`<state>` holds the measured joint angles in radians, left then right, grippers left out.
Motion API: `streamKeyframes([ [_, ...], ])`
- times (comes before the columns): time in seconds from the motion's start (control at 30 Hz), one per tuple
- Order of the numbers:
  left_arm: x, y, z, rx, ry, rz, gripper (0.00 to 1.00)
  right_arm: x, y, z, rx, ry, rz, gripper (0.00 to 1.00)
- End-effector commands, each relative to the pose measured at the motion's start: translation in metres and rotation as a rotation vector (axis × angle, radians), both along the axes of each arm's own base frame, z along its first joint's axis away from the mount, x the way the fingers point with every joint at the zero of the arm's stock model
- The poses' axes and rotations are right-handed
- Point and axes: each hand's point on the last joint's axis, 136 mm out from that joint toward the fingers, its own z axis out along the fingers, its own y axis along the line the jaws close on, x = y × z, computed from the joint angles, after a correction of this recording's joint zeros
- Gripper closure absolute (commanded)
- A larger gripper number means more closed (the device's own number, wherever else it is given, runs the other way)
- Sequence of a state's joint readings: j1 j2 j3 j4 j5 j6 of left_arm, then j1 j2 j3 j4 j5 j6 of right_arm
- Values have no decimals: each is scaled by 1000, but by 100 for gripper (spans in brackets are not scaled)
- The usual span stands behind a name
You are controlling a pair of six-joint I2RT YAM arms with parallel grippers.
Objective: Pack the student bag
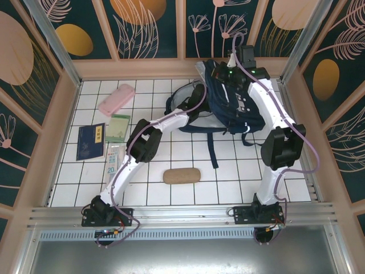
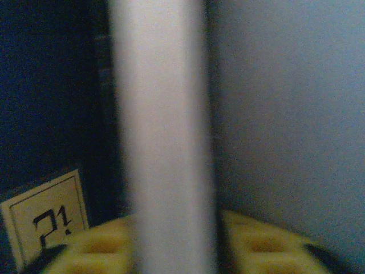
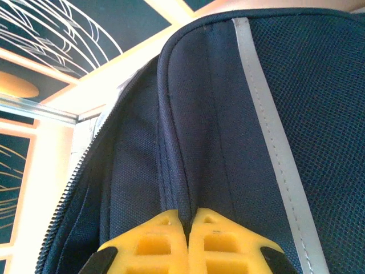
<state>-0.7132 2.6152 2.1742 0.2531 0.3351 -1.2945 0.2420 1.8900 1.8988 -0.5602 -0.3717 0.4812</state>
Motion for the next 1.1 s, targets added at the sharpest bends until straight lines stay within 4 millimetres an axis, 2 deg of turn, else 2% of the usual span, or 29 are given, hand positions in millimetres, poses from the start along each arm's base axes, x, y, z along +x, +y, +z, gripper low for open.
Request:
streamKeyframes([
  [0.0, -9, -4, 18, 76, -55, 2, 46, -15, 20, 78, 114, -207, 82, 100],
  [0.03, -10, 1, 18, 95, -63, 10, 41, -15, 18, 76, 113, -205, 79, 100],
  [0.1, -12, 10, 33, 114, -98, 21, 32, -15, 12, 70, 105, -198, 69, 100],
  [0.33, -21, 48, 73, 156, -167, 42, 20, -13, 2, 42, 68, -170, 47, 100],
  [0.4, -27, 59, 83, 173, -195, 37, 12, -13, 3, 35, 63, -160, 51, 100],
  [0.53, -35, 77, 75, 201, -190, 54, 13, -15, 3, 31, 70, -165, 57, 100],
  [0.7, -27, 97, 41, 219, -108, 82, 25, -16, 7, 31, 93, -167, 74, 100],
  [0.87, -16, 84, 19, 219, -74, 41, 36, -19, 11, 31, 111, -161, 88, 100],
  [1.07, -5, 75, -21, 260, -3, 40, 45, -20, 15, 30, 119, -156, 97, 100],
])
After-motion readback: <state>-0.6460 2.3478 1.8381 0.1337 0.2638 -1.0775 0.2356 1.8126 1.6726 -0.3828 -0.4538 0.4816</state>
